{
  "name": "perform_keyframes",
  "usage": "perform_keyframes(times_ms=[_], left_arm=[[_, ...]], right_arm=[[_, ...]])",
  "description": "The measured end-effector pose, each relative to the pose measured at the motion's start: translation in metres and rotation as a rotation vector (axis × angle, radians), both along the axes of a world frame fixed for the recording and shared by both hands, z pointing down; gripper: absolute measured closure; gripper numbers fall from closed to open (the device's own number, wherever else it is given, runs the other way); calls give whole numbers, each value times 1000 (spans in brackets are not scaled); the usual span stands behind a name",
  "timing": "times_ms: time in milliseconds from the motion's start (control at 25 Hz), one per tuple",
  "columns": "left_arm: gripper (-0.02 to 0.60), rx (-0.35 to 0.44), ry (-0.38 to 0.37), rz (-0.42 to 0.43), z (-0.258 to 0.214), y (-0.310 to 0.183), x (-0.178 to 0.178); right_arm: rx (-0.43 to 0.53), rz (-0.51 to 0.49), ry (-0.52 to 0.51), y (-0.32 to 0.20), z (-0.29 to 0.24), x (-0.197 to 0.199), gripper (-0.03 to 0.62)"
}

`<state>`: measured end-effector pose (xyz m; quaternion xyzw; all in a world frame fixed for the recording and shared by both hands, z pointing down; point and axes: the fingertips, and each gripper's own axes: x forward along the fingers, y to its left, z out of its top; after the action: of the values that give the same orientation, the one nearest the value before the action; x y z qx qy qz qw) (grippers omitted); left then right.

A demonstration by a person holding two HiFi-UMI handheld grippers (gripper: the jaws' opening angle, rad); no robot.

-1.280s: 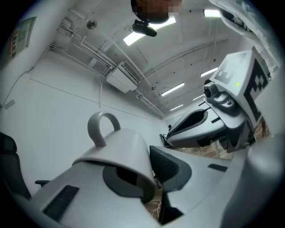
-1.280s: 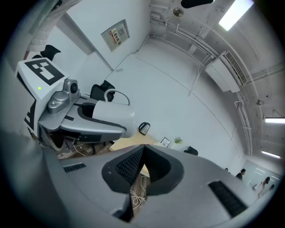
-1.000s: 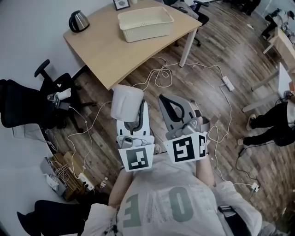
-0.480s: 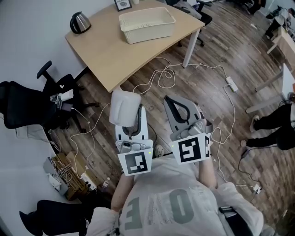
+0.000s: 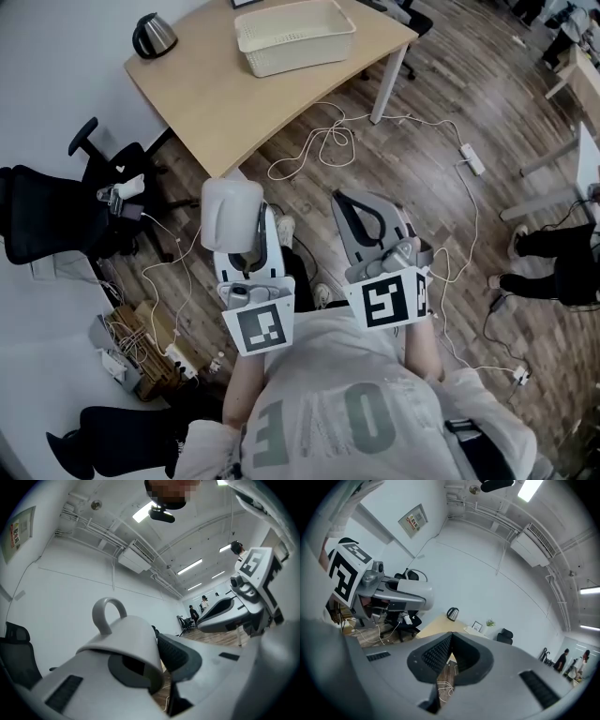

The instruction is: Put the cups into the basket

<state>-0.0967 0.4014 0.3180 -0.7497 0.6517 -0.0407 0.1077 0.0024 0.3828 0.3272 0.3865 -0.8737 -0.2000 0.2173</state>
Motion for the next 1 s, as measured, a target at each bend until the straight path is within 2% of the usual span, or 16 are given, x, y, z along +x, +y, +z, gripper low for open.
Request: perform_keyframes(times_ms=[80, 160, 240, 440, 640, 800, 920, 1000], left_arm=[[518, -5, -35, 17, 1, -10, 3], [518, -9, -105, 40, 2, -20, 3], [518, -5, -130, 46, 2, -32, -1], [518, 3, -122, 57, 3, -75, -7], [518, 22, -18, 46, -6, -128, -16], [518, 42, 16, 33, -17, -174, -27], [518, 57, 1, 35, -21, -214, -32], [518, 54, -38, 47, -23, -242, -35]], right_arm=[[-9, 14, -9, -8, 2, 2, 595], [-21, 18, -9, -17, 6, 1, 595], [-23, 8, 3, -28, 9, -5, 595], [-12, 16, 17, -69, 8, -15, 595], [-13, 34, 20, -121, 2, -21, 595], [-25, 35, 4, -165, -2, -29, 595], [-30, 37, -5, -205, -1, -33, 595], [-29, 43, -2, -236, -2, -38, 595]])
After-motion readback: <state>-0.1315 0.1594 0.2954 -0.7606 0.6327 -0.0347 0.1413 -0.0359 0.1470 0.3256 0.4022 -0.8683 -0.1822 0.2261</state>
